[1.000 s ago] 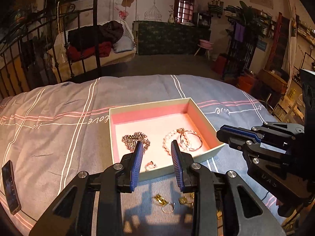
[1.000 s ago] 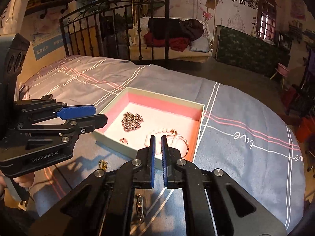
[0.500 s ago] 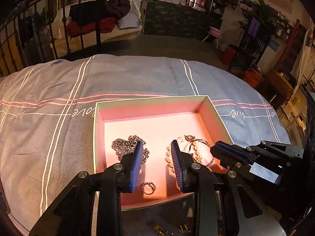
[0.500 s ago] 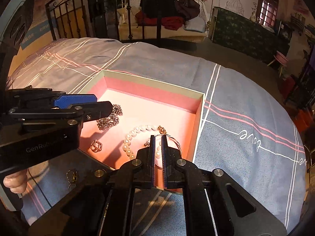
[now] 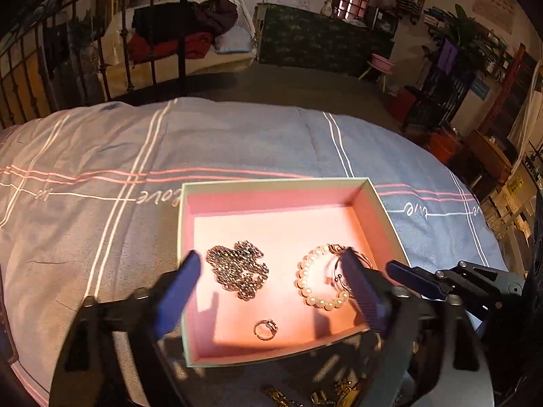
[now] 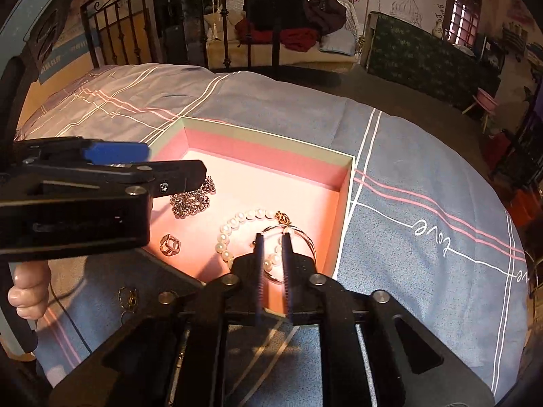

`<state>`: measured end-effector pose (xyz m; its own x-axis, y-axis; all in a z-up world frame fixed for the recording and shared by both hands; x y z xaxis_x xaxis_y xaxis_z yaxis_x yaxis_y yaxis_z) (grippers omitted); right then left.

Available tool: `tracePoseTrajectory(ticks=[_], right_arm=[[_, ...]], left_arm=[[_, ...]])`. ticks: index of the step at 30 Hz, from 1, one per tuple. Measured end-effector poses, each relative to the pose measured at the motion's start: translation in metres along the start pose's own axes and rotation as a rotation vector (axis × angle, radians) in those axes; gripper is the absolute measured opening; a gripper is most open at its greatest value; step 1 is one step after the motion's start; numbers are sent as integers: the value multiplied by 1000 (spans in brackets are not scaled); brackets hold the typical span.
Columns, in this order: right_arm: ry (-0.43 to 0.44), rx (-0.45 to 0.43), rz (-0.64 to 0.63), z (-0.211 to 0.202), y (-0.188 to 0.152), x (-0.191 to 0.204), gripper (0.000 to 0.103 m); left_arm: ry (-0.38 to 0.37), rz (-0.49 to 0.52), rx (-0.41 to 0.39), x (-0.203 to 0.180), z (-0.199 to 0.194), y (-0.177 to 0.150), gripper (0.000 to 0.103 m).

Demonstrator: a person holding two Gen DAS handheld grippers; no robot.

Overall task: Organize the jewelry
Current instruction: 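Move the open right tool back over the cream-strap watch, then grasp the watch with the right tool while the left tool grasps a gold earring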

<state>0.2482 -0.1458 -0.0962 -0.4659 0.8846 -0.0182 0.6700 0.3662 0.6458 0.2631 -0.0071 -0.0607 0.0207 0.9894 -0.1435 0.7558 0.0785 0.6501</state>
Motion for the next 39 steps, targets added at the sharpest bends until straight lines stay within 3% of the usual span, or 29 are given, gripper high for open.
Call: tracePoseTrajectory(ticks=[1,2,7,12,16,18,21,31,38,39], right_arm=[[-13,-25,-3,-7,-3,0,91],[-19,-53,-8,-16,-6,0,97],[0,-89,26,-47,-32,-2,97],[56,-81,59,-60,-69,8,97],[65,-42,27,-57,-97,26,97],[97,-14,28,-52,-104,33,97],[139,9,38,-44,-111,42,97],[122,40,-6,-16,-101,58,97],[144,53,-14,-14,-102,58,65],[144,50,-16,-15,-102,59,62]], left_arm=[[11,3,-48,2,-9,2,96],[15,15,-77,3,-18,3,97],[-29,14,-94,14,-46,-11,97],[-39,26,-23,18,-49,-60,97],[-1,81,40,16,-36,-97,95],[2,112,68,11,-28,-107,86],[-8,122,89,7,-19,-113,81],[-11,134,98,7,-3,-111,48],[-35,147,90,4,-5,-110,10],[-37,152,87,3,-5,-110,9]])
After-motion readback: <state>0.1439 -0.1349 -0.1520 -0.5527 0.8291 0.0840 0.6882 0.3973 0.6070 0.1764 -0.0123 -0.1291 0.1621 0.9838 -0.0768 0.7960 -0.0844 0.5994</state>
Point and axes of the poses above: each gripper's, at about its wrist camera, not at the fingertips, and z roughly the way its jaws point, x to its left, y to its top, the point moved 4 cm from there along z, roughly the way its jaws point, and after that the axes turned 1 degree about -z, right-handed, at the moved point
